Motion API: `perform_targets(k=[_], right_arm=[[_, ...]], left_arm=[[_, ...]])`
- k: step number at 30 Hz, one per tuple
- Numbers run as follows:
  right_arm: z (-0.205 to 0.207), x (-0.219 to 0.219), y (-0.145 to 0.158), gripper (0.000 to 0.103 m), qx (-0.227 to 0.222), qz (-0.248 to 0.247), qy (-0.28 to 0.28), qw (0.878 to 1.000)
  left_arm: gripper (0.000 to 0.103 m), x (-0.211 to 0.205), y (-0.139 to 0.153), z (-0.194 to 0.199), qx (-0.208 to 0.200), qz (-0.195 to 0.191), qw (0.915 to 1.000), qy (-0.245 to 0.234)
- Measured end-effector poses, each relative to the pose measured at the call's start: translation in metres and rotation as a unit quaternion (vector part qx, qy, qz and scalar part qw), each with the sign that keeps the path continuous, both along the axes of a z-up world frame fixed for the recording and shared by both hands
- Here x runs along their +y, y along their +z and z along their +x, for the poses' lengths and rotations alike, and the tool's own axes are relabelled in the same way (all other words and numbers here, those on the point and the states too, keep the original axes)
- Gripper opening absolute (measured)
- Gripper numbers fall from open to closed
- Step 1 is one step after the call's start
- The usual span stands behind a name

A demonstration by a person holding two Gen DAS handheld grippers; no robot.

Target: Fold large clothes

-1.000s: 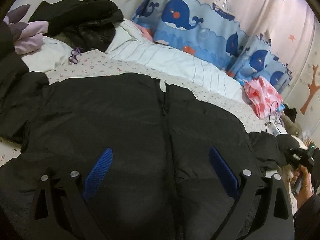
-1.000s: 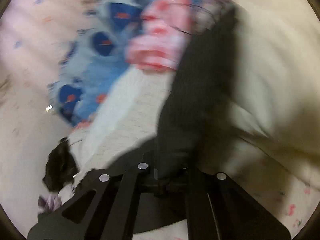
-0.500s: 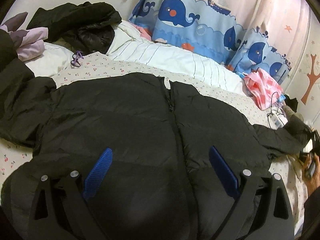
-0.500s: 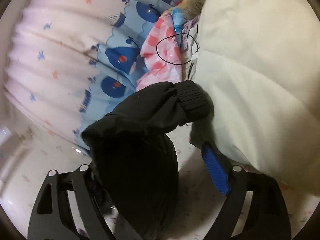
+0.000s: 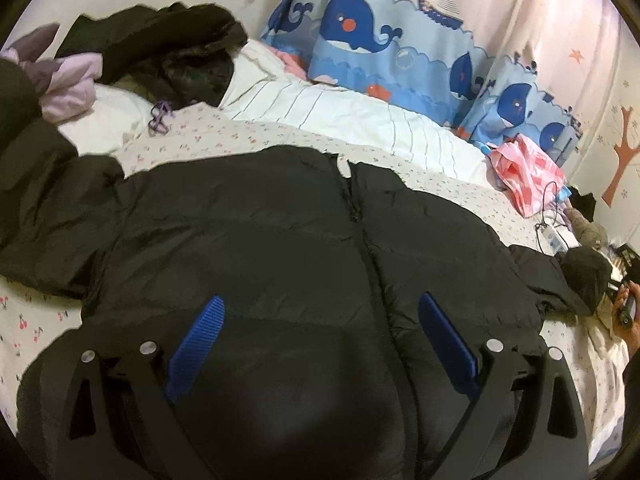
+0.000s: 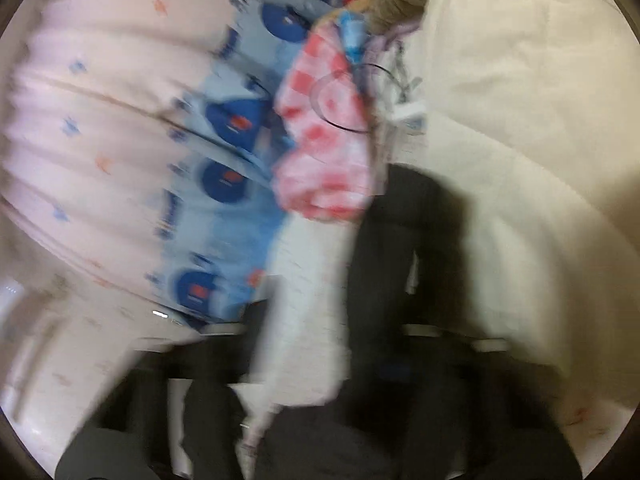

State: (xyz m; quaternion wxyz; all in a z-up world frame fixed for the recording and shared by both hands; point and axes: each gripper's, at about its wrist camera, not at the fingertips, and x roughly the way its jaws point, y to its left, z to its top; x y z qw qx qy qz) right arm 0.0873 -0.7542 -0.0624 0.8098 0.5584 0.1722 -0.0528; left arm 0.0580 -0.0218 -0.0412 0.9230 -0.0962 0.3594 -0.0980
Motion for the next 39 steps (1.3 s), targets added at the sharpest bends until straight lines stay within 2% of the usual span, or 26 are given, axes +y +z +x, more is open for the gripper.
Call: perform_targets(k=[2, 5, 7, 8, 10, 12, 14, 17, 20, 24, 30, 39], right_arm=[[-0.006, 0.005, 0.007, 0.005, 0.002, -0.025, -0.009, 1.000], [-0.020, 0.021, 0.032, 0.004, -0.052, -0.070, -0.020, 0.996], [-0.019, 0.030, 0.047, 0.004, -0.028, -0.099, -0.027, 0.994], [-0.014, 0.032, 0.048, 0.004, 0.000, -0.095, -0.022, 0.995], [-0.010, 0.041, 0.052, 0.004, 0.016, -0.090, -0.023, 0.996], [-0.008, 0.057, 0.063, 0.004, 0.001, -0.099, -0.020, 0.995], [-0.003, 0.082, 0.082, 0.004, -0.037, -0.115, -0.015, 0.993], [0.006, 0.126, 0.112, 0.004, -0.079, -0.145, 0.002, 0.986], [0.020, 0.172, 0.139, 0.004, -0.103, -0.174, 0.027, 0.979], [0.046, 0.223, 0.164, 0.004, -0.122, -0.184, 0.070, 0.973], [0.078, 0.305, 0.177, 0.004, -0.130, -0.192, 0.138, 0.963], [0.106, 0.422, 0.163, 0.004, -0.135, -0.180, 0.226, 0.948]], left_arm=[[0.093, -0.003, 0.005, -0.003, -0.012, 0.014, 0.9998, -0.006], [0.093, 0.001, 0.011, -0.006, -0.025, 0.021, 0.9995, -0.007], [0.094, 0.009, 0.009, -0.007, -0.029, 0.015, 0.9995, 0.003], [0.094, 0.013, 0.007, -0.006, -0.027, 0.012, 0.9996, 0.007], [0.094, 0.022, 0.000, -0.005, -0.019, 0.004, 0.9996, 0.018], [0.094, 0.029, -0.006, 0.000, -0.003, -0.004, 0.9994, 0.033], [0.094, 0.031, -0.004, 0.001, -0.002, -0.009, 0.9996, 0.028], [0.094, 0.026, 0.006, -0.010, -0.039, 0.030, 0.9985, 0.022], [0.094, 0.023, 0.016, -0.020, -0.073, 0.061, 0.9954, 0.014], [0.094, 0.021, 0.025, -0.030, -0.100, 0.087, 0.9912, 0.010], [0.094, 0.023, 0.033, -0.037, -0.115, 0.098, 0.9886, 0.006], [0.094, 0.035, 0.041, -0.042, -0.116, 0.084, 0.9895, 0.016]])
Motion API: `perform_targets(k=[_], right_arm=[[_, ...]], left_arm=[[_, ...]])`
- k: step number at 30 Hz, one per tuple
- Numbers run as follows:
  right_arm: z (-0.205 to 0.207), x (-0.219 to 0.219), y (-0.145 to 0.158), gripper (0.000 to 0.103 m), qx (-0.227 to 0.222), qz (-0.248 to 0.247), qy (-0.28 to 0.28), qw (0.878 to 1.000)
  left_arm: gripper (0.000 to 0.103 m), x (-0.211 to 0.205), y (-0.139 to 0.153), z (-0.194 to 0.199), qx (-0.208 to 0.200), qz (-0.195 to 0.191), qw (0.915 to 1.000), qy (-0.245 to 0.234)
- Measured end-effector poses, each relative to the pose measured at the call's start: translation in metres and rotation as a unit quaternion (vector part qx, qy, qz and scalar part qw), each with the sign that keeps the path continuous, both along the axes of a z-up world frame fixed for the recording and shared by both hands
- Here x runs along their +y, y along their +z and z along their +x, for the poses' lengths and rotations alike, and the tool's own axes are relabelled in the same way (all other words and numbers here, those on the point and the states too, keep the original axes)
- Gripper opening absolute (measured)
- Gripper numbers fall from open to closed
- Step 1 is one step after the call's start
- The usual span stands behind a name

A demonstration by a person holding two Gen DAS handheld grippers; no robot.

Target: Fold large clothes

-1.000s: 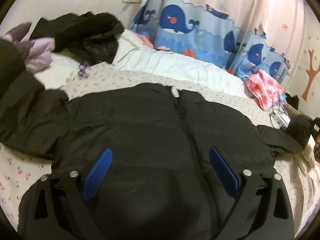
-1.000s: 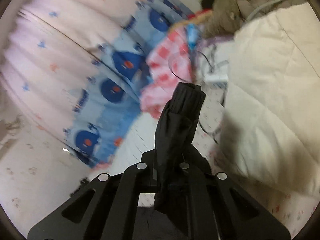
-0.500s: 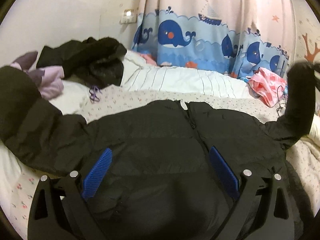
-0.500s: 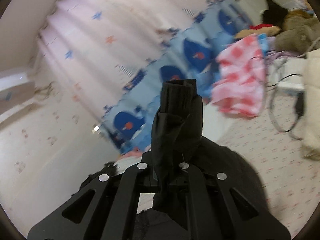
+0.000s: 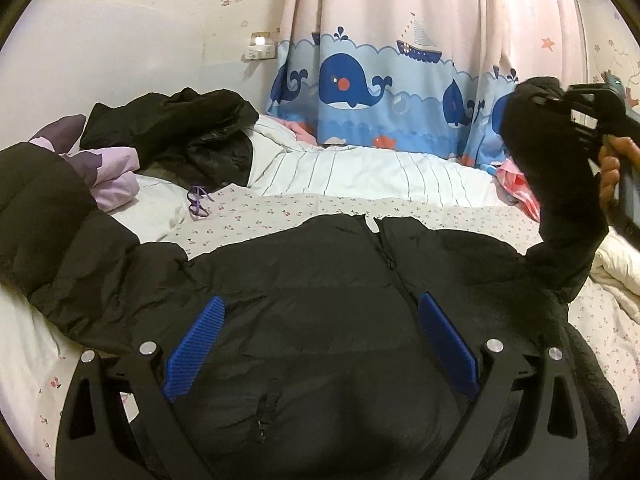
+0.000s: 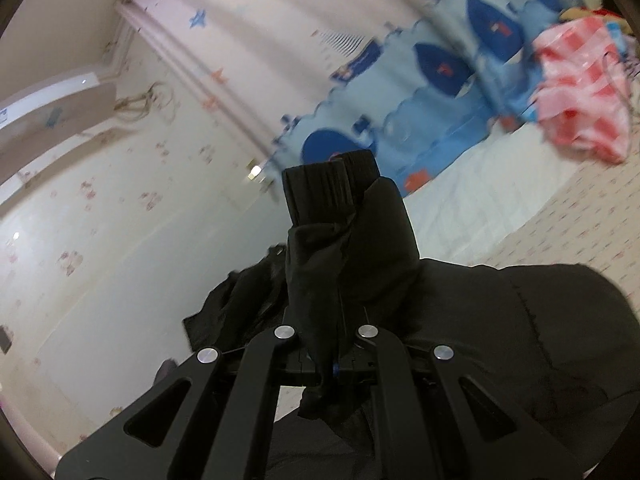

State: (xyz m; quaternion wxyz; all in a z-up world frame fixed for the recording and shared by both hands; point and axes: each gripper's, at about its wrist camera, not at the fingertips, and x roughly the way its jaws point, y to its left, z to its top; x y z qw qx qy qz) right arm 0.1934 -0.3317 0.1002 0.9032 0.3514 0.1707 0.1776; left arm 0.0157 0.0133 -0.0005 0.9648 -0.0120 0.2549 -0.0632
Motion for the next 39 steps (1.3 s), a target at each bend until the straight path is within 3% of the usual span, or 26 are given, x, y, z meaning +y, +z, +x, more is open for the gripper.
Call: perform_targets(k=[11, 17, 20, 22, 25, 28, 30, 33, 37, 38, 39], right_arm=[[0.019, 0.098, -0.021, 0.004, 0.003, 0.013, 0.065, 0.998], [0.032, 0.157, -0.051, 0.004, 0.018, 0.027, 0.100, 0.994], [0.038, 0.185, -0.069, 0.004, 0.030, 0.026, 0.112, 0.993], [0.040, 0.204, -0.083, 0.004, 0.039, 0.019, 0.118, 0.992], [0.044, 0.227, -0.108, 0.004, 0.057, 0.017, 0.126, 0.990], [0.047, 0.247, -0.139, 0.004, 0.080, 0.018, 0.131, 0.988], [0.049, 0.257, -0.157, 0.004, 0.092, 0.015, 0.133, 0.987], [0.049, 0.270, -0.178, 0.004, 0.108, 0.008, 0.138, 0.985], [0.054, 0.294, -0.195, 0.010, 0.141, -0.021, 0.173, 0.975], [0.058, 0.304, -0.204, 0.017, 0.168, -0.034, 0.191, 0.967], [0.060, 0.309, -0.209, 0.034, 0.187, -0.042, 0.201, 0.961]], left_arm=[[0.094, 0.009, 0.003, -0.002, 0.001, -0.005, 1.0000, 0.004], [0.094, 0.017, 0.005, -0.001, 0.002, -0.013, 0.9999, 0.010], [0.094, 0.032, 0.006, 0.005, 0.014, -0.039, 0.9990, 0.017], [0.094, 0.050, 0.006, 0.011, 0.028, -0.074, 0.9965, 0.028], [0.094, 0.092, 0.000, 0.022, 0.059, -0.150, 0.9842, 0.073], [0.095, 0.143, -0.009, 0.029, 0.082, -0.228, 0.9597, 0.142], [0.095, 0.164, -0.011, 0.027, 0.079, -0.245, 0.9500, 0.177], [0.095, 0.177, -0.008, 0.024, 0.069, -0.240, 0.9475, 0.200], [0.096, 0.174, -0.005, 0.025, 0.064, -0.225, 0.9522, 0.197], [0.096, 0.171, -0.005, 0.027, 0.067, -0.220, 0.9542, 0.191], [0.096, 0.169, -0.006, 0.029, 0.070, -0.218, 0.9554, 0.187]])
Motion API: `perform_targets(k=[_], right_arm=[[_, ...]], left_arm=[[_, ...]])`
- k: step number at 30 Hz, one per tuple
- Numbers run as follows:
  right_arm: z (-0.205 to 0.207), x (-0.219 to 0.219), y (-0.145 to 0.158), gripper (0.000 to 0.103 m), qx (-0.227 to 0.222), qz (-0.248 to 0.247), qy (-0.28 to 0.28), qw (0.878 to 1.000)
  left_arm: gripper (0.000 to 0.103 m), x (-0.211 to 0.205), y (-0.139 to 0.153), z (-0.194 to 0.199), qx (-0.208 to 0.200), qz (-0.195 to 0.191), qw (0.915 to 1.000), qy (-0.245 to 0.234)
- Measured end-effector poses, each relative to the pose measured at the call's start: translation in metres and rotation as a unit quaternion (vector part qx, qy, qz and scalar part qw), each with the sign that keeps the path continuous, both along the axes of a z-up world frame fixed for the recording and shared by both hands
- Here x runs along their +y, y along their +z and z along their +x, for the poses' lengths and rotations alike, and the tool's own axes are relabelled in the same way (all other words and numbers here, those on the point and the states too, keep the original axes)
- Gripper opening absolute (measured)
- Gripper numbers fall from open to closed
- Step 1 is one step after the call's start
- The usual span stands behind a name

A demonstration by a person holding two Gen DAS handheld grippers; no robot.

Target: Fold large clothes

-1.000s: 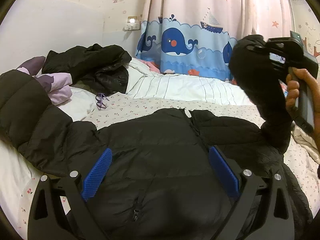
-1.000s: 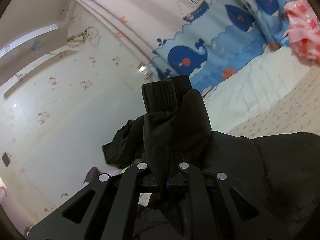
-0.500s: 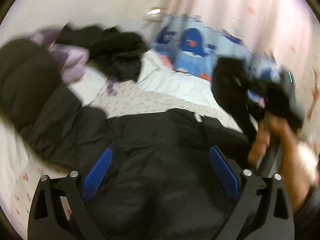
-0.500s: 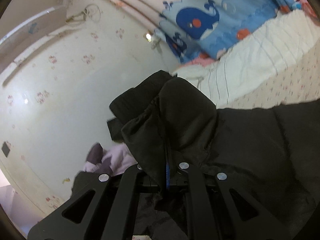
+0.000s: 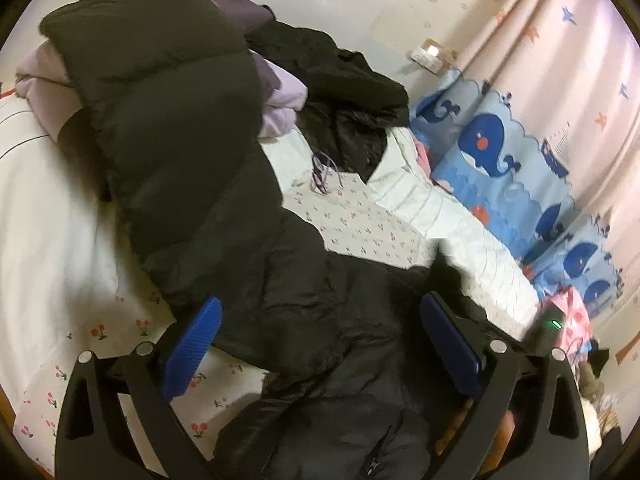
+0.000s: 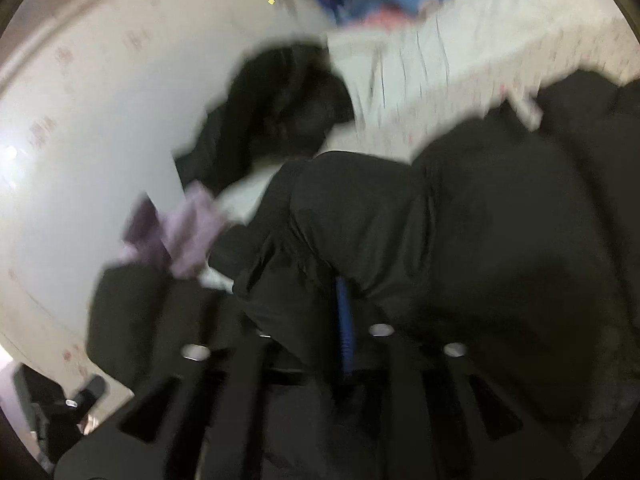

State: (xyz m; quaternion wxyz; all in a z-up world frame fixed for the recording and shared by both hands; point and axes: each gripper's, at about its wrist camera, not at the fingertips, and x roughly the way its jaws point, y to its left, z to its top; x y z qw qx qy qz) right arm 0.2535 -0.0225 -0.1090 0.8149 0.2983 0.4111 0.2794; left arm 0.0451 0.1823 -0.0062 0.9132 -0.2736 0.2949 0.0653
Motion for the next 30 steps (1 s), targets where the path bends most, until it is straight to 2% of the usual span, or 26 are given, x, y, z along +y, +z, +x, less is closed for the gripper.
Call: perform_targets(k=[2, 4, 5, 6, 7, 8, 10, 12, 15, 17, 19, 21, 24, 25, 27, 30], right_arm=[[0.004, 0.014, -0.011, 0.046, 0.036, -0.027, 0.022, 0.999], [0.004, 0.023, -0.014, 0.049, 0.053, -0.043, 0.033, 0.997], [0.003, 0.024, -0.014, 0.054, 0.057, -0.039, 0.037, 0.997], [0.002, 0.025, -0.011, 0.079, 0.063, -0.017, 0.055, 0.996], [0.000, 0.026, -0.008, 0.090, 0.063, 0.000, 0.074, 0.995], [-0.003, 0.027, -0.003, 0.097, 0.058, 0.005, 0.086, 0.995], [-0.011, 0.032, 0.007, 0.097, 0.051, -0.002, 0.120, 0.991], [-0.017, 0.019, 0.021, 0.097, 0.048, 0.011, 0.111, 0.993], [-0.037, -0.043, 0.050, 0.097, 0.011, 0.041, 0.013, 0.999], [-0.059, -0.097, 0.063, 0.097, -0.011, 0.015, -0.075, 0.997], [-0.084, -0.156, 0.069, 0.097, -0.032, -0.028, -0.156, 0.987], [-0.103, -0.217, 0.061, 0.097, -0.019, -0.049, -0.234, 0.971], [-0.118, -0.283, 0.036, 0.097, 0.019, 0.003, -0.306, 0.952], [-0.119, -0.295, 0.029, 0.097, 0.026, 0.014, -0.317, 0.948], [-0.119, -0.306, 0.015, 0.097, 0.041, 0.030, -0.326, 0.944], [-0.122, -0.313, -0.010, 0.096, 0.084, 0.054, -0.335, 0.937]], left_arm=[[0.096, -0.004, -0.001, 0.000, 0.004, 0.003, 1.0000, -0.009], [0.096, -0.009, -0.001, 0.001, 0.006, 0.004, 0.9999, -0.014], [0.096, -0.010, -0.001, 0.002, 0.008, 0.005, 0.9998, -0.016], [0.096, -0.011, -0.002, 0.003, 0.009, 0.005, 0.9998, -0.017], [0.096, -0.011, -0.002, 0.004, 0.010, 0.005, 0.9998, -0.018], [0.096, -0.013, -0.003, 0.005, 0.012, 0.005, 0.9997, -0.019], [0.096, -0.016, -0.003, 0.005, 0.012, 0.007, 0.9996, -0.023], [0.096, -0.021, -0.002, 0.005, 0.007, 0.011, 0.9995, -0.029], [0.096, -0.030, 0.004, 0.001, -0.010, 0.031, 0.9986, -0.042], [0.096, -0.042, 0.009, 0.000, -0.023, 0.043, 0.9967, -0.065], [0.096, -0.059, 0.013, 0.001, -0.036, 0.059, 0.9931, -0.094], [0.096, -0.090, 0.021, 0.015, -0.055, 0.097, 0.9849, -0.133], [0.096, -0.129, 0.030, 0.045, -0.068, 0.133, 0.9731, -0.176], [0.096, -0.141, 0.029, 0.062, -0.065, 0.143, 0.9695, -0.189], [0.096, -0.155, 0.021, 0.091, -0.039, 0.156, 0.9683, -0.191], [0.096, -0.160, -0.016, 0.138, 0.041, 0.135, 0.9722, -0.187]])
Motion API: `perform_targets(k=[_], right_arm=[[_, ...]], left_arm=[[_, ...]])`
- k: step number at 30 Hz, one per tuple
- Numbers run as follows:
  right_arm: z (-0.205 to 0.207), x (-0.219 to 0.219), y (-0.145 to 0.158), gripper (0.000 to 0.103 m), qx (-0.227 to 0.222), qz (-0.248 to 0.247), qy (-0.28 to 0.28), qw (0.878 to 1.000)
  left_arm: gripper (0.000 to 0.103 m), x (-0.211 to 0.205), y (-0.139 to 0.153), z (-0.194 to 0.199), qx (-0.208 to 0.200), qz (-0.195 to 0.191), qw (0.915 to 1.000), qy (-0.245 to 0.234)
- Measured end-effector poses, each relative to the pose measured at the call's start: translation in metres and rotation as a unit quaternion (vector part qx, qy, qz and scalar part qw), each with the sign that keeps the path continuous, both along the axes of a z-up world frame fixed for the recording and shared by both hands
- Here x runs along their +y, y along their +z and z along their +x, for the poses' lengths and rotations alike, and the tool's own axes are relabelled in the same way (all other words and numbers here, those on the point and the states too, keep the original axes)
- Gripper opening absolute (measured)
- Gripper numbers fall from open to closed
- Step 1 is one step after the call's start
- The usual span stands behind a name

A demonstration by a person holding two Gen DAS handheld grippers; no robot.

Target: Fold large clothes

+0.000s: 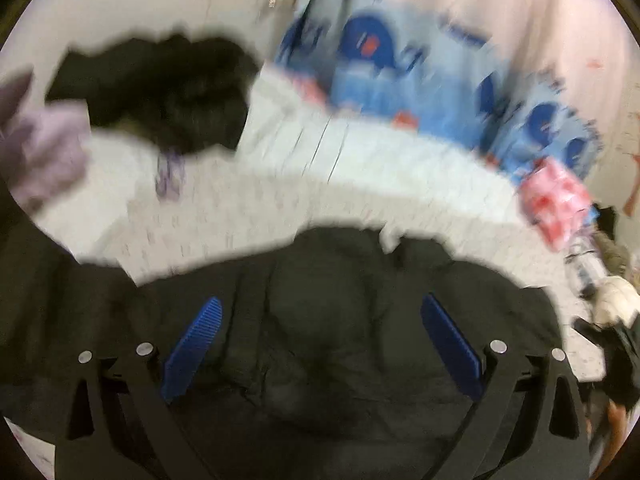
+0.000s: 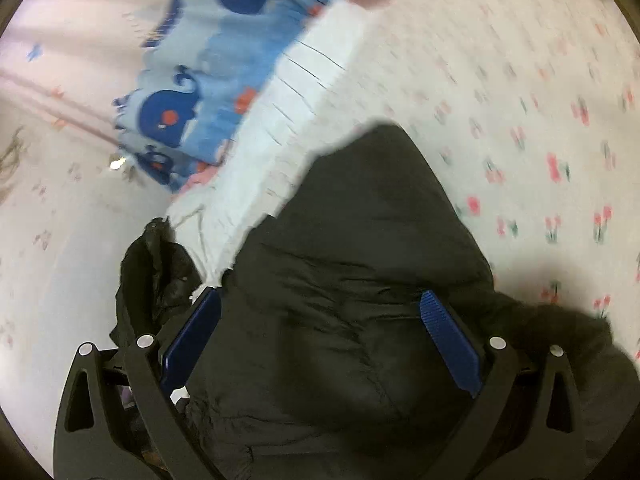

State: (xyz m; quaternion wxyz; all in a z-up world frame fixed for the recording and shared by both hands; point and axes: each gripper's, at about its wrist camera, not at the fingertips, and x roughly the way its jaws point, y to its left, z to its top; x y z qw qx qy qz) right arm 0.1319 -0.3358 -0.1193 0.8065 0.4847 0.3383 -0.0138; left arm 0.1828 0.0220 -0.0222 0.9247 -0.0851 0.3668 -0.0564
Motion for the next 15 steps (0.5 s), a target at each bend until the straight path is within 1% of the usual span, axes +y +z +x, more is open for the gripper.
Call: perform_targets(k=[1, 2, 3, 4, 5, 7, 9, 10, 11, 12, 13, 14, 15], right_arm=[[0.000, -0.002, -0.006, 0.096, 0.009, 0.004, -0.002, 1.000], [0.000, -0.001, -0.011, 0.096, 0.018, 0.006, -0.006, 1.000], [0.001, -0.003, -0.012, 0.096, 0.022, 0.005, -0.007, 1.000], [0.000, -0.001, -0.014, 0.096, 0.024, 0.005, -0.009, 1.000], [-0.001, 0.000, -0.014, 0.096, 0.024, 0.009, -0.013, 1.000], [-0.002, -0.002, -0.013, 0.096, 0.024, 0.014, -0.012, 1.000], [-0.001, -0.005, -0.015, 0.096, 0.014, 0.028, -0.019, 0.999], [-0.003, -0.007, -0.014, 0.096, 0.007, 0.042, -0.027, 0.999], [-0.005, -0.009, -0.013, 0.096, 0.002, 0.056, -0.034, 0.998], [-0.009, -0.013, -0.013, 0.096, -0.002, 0.063, -0.037, 0.997], [-0.010, -0.014, -0.011, 0.096, -0.006, 0.068, -0.040, 0.997], [-0.012, -0.013, -0.010, 0.096, -0.010, 0.073, -0.038, 0.997], [-0.011, -0.012, -0.008, 0.096, -0.012, 0.076, -0.037, 0.996]], left_arm=[[0.096, 0.000, -0.017, 0.011, 0.030, 0.005, 0.9995, 0.011], [0.096, -0.001, -0.044, 0.025, 0.082, 0.023, 0.9962, 0.020], [0.096, 0.000, -0.062, 0.030, 0.116, 0.028, 0.9927, 0.019], [0.096, 0.003, -0.085, 0.036, 0.149, 0.017, 0.9885, 0.014], [0.096, 0.005, -0.090, 0.035, 0.150, 0.014, 0.9884, 0.013], [0.095, 0.006, -0.084, 0.030, 0.146, 0.022, 0.9889, 0.018], [0.095, 0.017, -0.054, 0.010, 0.105, 0.024, 0.9939, 0.026], [0.095, 0.026, -0.038, -0.003, 0.077, 0.022, 0.9962, 0.033], [0.096, 0.041, -0.015, -0.026, 0.040, 0.011, 0.9984, 0.040], [0.096, 0.062, 0.008, -0.053, 0.004, -0.005, 0.9988, 0.049], [0.096, 0.086, 0.027, -0.080, -0.028, -0.023, 0.9972, 0.066], [0.096, 0.105, 0.040, -0.100, -0.050, -0.036, 0.9946, 0.084], [0.096, 0.138, 0.054, -0.130, -0.077, -0.058, 0.9886, 0.116]])
